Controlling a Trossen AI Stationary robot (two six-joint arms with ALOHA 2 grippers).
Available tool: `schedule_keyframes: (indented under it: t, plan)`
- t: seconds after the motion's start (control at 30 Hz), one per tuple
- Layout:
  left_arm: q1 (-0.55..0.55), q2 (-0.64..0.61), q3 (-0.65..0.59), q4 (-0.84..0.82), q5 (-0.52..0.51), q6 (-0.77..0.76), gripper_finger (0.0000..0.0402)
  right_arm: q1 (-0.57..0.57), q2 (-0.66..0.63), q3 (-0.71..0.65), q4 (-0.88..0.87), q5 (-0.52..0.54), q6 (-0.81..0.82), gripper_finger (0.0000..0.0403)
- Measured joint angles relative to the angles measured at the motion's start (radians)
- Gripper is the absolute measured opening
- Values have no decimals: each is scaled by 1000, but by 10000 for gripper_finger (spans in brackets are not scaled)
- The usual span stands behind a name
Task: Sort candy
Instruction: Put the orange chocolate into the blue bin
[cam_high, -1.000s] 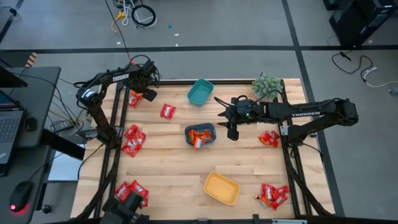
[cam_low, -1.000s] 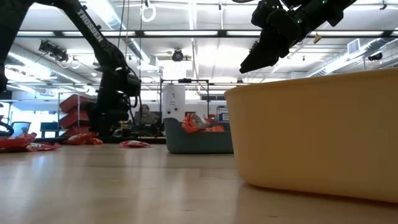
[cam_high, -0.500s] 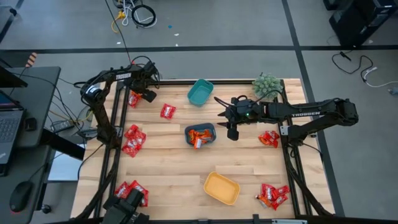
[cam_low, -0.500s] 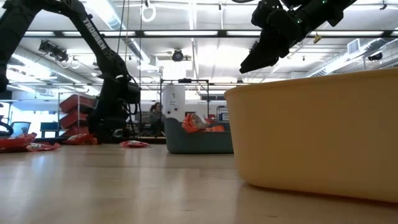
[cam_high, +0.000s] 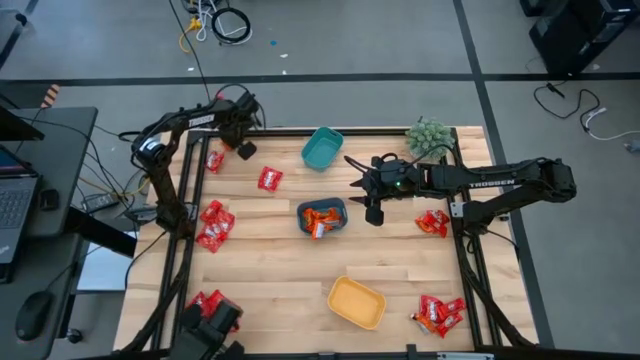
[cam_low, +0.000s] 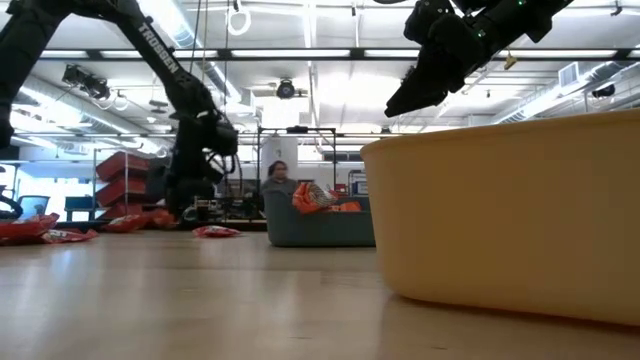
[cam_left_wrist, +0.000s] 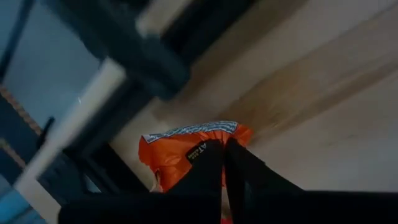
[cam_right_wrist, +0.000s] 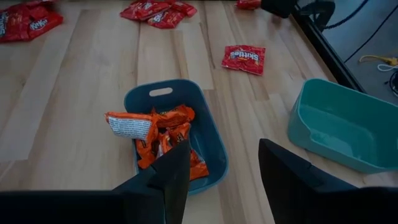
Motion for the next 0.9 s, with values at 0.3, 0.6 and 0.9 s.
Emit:
schedule_keyframes:
  t: [0.3,0.6,0.9]
  plan:
    - [-141,-159,95,-7,150,15,2,0,0,0,-8,0,0,174]
    - [-384,-356,97,79,633,143,1,0,0,0,-22,0,7,174]
    - [-670,-352,18,285,657,192,1,2,0,0,-27,-2,8,174]
